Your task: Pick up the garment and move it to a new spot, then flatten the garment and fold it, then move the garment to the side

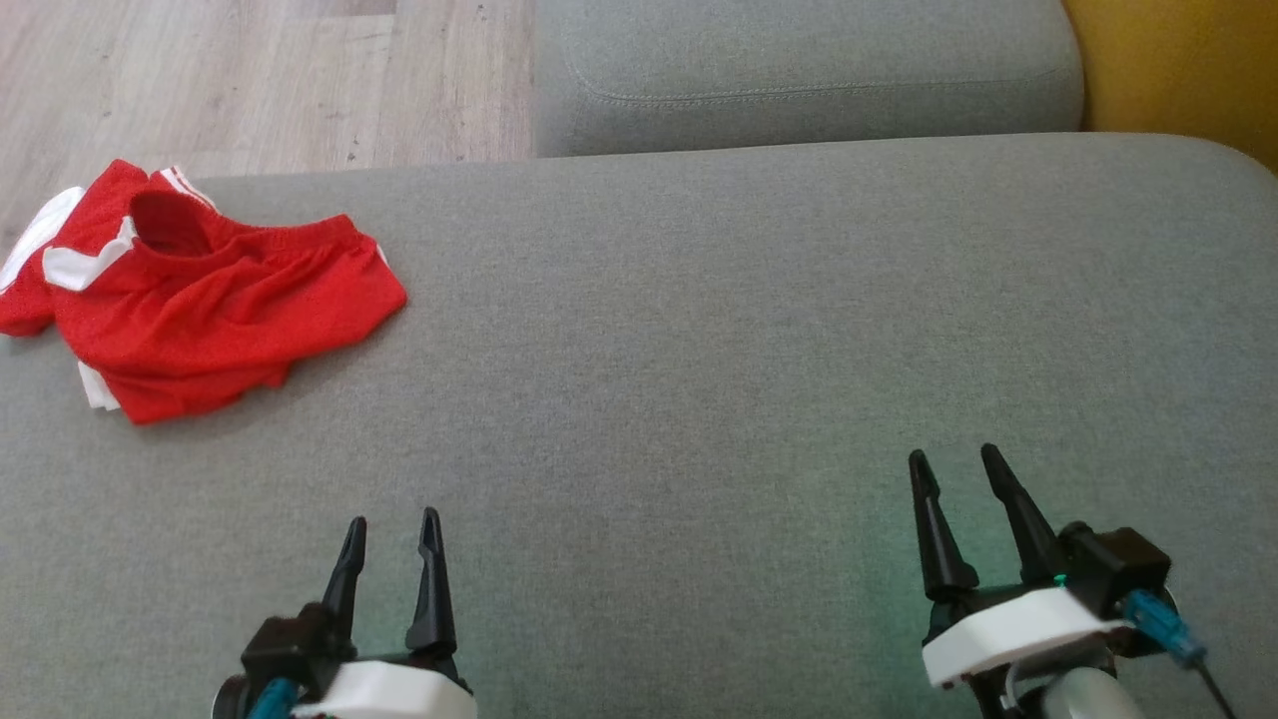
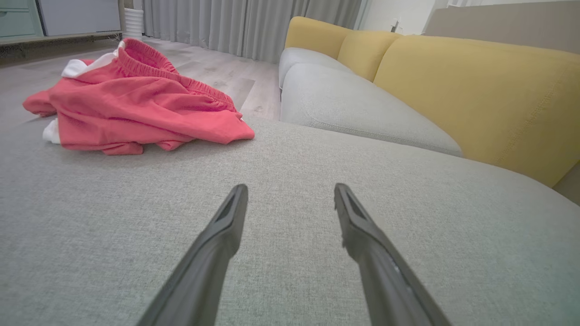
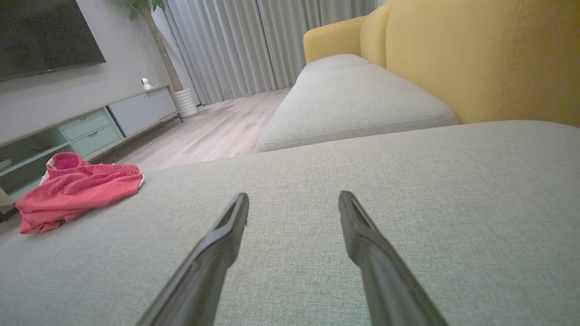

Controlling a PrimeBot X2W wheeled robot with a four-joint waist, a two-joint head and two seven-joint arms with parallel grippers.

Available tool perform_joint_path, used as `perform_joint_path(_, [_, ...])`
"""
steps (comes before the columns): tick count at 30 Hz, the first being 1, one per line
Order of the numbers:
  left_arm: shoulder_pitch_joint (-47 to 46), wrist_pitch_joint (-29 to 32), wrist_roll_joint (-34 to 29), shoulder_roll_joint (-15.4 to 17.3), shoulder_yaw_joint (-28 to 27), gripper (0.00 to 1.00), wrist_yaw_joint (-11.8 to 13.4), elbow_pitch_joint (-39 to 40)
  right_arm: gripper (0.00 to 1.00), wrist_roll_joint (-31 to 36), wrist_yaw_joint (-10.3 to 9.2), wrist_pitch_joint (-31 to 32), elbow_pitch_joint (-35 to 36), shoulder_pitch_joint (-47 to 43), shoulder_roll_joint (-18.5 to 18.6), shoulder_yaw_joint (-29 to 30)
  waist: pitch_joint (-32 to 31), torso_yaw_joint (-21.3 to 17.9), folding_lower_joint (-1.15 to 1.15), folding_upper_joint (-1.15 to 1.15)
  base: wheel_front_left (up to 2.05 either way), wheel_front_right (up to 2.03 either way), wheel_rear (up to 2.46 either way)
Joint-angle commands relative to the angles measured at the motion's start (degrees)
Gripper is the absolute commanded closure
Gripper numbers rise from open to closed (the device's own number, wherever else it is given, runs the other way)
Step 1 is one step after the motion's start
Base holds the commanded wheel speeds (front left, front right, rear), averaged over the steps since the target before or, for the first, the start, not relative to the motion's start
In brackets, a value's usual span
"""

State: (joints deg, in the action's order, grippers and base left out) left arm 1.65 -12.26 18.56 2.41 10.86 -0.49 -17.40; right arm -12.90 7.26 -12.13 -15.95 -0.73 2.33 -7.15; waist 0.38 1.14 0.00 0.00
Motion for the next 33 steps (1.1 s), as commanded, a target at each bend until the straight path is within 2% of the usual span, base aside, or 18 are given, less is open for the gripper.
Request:
perform_joint_path(1, [-0.9,-1.0,-1.8,0.4,-1.7,0.00,0.6,1.4,0.00,2.0,0.21,-1.1,1.5,1.8,0.5,-1.7,0.0,0.0,0.00,0.00,0.00,0.00,0.00])
perform_joint_path(13, [-0.8,-2.7,-6.5,0.5,-1.9,0.00,1.8,0.4,0.00,9.1,0.23,-2.9,1.3,2.0,0.5,-2.7,0.2,0.1,0.00,0.00,0.00,0.00,0.00])
perform_joint_path(33, [-1.1,-2.7,-4.7,0.5,-1.8,0.00,2.1,-1.7,0.00,9.2,0.23,-2.9,0.6,2.1,0.5,-2.4,0.1,0.1,0.00,0.00,0.00,0.00,0.00])
